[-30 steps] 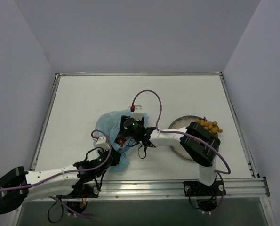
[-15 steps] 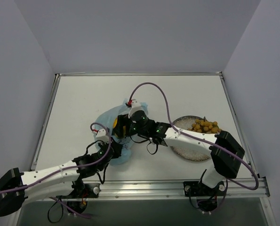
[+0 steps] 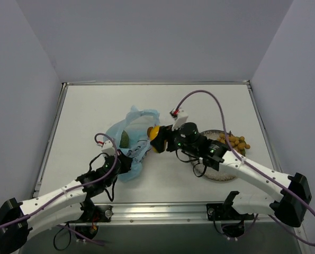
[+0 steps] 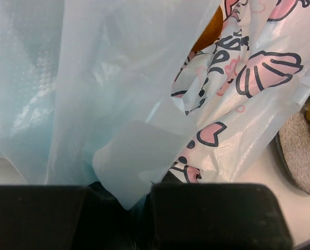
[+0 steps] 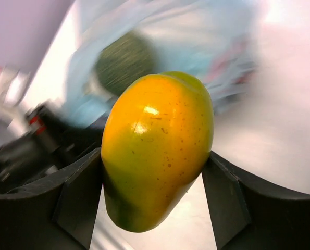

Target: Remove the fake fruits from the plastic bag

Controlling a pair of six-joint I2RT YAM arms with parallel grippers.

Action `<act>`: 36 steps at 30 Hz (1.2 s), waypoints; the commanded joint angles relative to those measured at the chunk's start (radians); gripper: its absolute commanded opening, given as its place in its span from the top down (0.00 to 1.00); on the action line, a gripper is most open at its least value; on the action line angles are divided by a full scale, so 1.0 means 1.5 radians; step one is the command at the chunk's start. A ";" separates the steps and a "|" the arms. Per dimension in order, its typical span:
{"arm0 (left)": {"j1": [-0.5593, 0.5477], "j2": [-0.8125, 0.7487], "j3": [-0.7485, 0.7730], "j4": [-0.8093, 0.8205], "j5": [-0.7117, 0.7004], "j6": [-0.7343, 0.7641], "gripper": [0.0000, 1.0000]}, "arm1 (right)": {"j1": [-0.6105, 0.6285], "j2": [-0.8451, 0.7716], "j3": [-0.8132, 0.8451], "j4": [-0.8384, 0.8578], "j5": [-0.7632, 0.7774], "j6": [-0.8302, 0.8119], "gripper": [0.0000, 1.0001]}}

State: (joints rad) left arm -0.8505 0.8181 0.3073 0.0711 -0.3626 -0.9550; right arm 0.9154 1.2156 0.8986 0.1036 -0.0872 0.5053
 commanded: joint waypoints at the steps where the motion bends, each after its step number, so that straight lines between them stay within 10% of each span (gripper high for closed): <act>1: -0.002 -0.035 -0.017 -0.009 0.026 0.020 0.98 | -0.073 -0.078 -0.026 -0.108 0.204 -0.005 0.65; 18: -0.011 -0.147 -0.046 -0.092 0.077 0.023 0.98 | -0.231 -0.001 -0.146 -0.135 0.373 0.018 0.61; 28: -0.011 -0.143 -0.059 -0.085 0.086 0.019 0.97 | -0.231 -0.009 -0.158 -0.137 0.369 0.037 0.23; 36: -0.011 -0.140 -0.067 -0.082 0.086 0.016 0.98 | -0.229 -0.041 -0.133 -0.150 0.336 0.022 0.30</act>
State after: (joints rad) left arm -0.8581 0.6025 0.1974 -0.0566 -0.2321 -0.9314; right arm 0.5697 1.1805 0.6701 -0.0982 0.4175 0.5434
